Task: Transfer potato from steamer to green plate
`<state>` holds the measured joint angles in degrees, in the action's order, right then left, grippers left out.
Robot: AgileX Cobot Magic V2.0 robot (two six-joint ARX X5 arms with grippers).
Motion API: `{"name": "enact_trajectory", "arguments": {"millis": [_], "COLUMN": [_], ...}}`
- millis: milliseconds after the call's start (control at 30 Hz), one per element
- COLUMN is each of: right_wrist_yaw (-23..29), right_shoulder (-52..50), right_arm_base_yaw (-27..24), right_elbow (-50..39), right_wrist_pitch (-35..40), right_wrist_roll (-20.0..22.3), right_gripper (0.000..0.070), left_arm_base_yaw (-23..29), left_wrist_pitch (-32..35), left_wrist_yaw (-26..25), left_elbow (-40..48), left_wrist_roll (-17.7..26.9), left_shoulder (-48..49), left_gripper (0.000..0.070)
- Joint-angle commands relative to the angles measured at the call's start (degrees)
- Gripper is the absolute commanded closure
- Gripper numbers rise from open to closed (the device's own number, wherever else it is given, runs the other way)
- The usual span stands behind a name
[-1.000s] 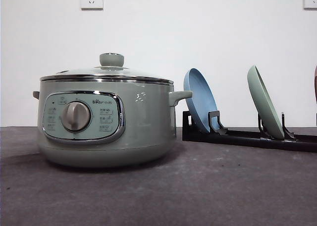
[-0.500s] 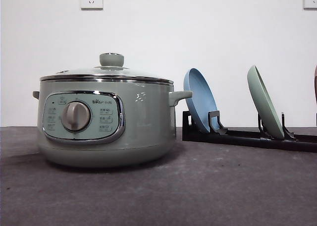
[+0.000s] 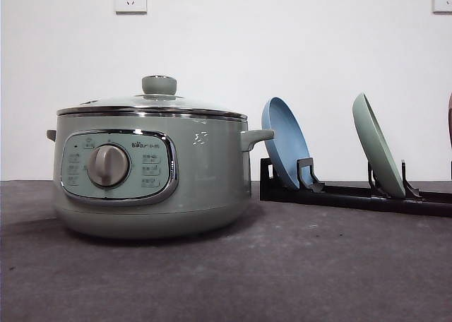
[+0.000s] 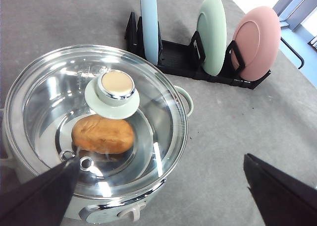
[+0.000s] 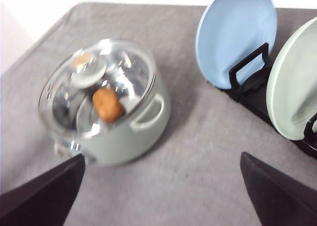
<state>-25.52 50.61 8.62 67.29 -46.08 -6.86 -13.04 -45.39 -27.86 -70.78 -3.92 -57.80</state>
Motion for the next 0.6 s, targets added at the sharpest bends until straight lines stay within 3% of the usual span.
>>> {"name": "enact_trajectory", "arguments": {"millis": [0,167,567], "right_wrist_yaw": [0.11,0.03,-0.3], "right_shoulder": [1.66,7.16,25.82], "right_arm_base_yaw": [0.15,-0.74,-6.2], "right_elbow": [1.09,1.09,2.69], "right_wrist_pitch": [2.14,8.59,23.35], "right_wrist_roll": [-4.06,-7.6,-10.93], "right_gripper": [0.0079,0.0082,0.0083], "left_arm_base_yaw": [-0.22,-0.34,-0.55], "left_wrist_pitch": [0.26,-0.21,-0.04], "left_wrist_yaw": [-0.52,-0.52,-0.52], "left_elbow": [-1.33,-1.31,-1.31], "left_wrist_roll": [0.7,0.7,2.22], "left_shoulder": [-0.63,-0.63,-0.63], "left_gripper": [0.0024,0.0024,0.0024]}}
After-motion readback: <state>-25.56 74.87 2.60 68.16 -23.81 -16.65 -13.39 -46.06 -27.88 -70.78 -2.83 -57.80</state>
